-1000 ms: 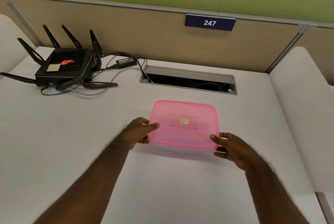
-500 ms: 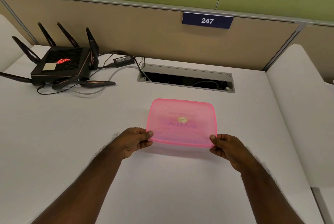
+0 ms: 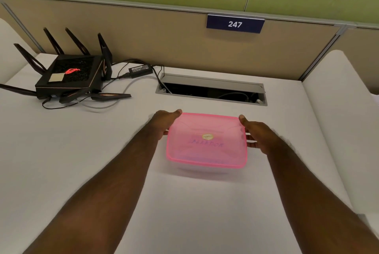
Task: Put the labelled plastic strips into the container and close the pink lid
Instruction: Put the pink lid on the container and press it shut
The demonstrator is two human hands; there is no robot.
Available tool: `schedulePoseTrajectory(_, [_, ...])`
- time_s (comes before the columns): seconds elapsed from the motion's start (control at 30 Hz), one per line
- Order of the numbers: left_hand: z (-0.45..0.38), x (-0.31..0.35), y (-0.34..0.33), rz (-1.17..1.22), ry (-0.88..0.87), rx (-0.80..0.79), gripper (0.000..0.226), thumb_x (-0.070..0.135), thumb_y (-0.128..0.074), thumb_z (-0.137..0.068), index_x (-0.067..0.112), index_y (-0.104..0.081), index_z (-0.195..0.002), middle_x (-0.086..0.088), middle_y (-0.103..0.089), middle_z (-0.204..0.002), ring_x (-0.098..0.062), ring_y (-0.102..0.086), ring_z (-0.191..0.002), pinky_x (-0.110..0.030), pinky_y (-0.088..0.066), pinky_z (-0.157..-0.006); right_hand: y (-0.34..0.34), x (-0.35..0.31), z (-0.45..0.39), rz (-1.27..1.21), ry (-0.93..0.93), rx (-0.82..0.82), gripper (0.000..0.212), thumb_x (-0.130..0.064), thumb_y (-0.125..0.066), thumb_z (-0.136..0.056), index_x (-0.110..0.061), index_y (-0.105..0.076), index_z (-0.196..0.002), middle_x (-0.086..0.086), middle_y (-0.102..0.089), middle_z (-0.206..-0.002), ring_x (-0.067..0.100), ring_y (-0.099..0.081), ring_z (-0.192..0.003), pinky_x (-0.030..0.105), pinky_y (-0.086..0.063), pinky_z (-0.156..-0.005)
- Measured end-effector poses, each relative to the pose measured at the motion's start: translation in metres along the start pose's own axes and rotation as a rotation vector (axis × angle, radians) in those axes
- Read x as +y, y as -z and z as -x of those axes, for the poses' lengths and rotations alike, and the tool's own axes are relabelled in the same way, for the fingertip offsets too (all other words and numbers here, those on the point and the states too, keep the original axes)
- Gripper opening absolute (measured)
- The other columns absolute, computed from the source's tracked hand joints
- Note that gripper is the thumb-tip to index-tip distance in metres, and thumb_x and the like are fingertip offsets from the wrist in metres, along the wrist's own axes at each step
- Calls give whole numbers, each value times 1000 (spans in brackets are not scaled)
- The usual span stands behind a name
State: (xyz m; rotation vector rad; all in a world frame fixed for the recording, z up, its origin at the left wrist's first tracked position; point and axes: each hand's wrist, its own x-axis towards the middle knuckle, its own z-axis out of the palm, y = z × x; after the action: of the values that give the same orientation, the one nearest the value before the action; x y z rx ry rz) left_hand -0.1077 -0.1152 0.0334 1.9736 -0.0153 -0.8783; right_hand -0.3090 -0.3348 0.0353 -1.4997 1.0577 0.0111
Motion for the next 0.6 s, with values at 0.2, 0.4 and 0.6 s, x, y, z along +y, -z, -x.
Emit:
schedulePoseTrajectory(0.2, [-21,4,-13,70,131,51,61,44,-66,-86,1,-54,-129,-18,-57,-131,-37,-56,-117,-47,-46,-103,-5,-8,-28,-23,-101,68,45,-51,-68,-82,-10,-62,-100,9,-67,-101,27,-63,-94,38,-54,-71])
schedulePoseTrajectory(0.4, [-31,8,-22,167,126,73,53,32,-60,-91,1,-49,-133,-17,-51,-138,-36,-51,-122,-40,-43,-99,-4,-13,-45,-123,-197,80,27,-31,-73,-83,-10,-58,-90,9,-65,-96,24,-59,-87,42,-52,-80])
schedulePoseTrajectory(0.6, [-33,1,-31,235,145,156,52,33,-63,-88,1,-51,-128,-11,-50,-109,-28,-46,-93,-35,-37,-80,-5,-13,-52,-148,-212,84,25,-27,-73,-84,-8,-58,-92,11,-67,-98,27,-61,-91,44,-53,-84])
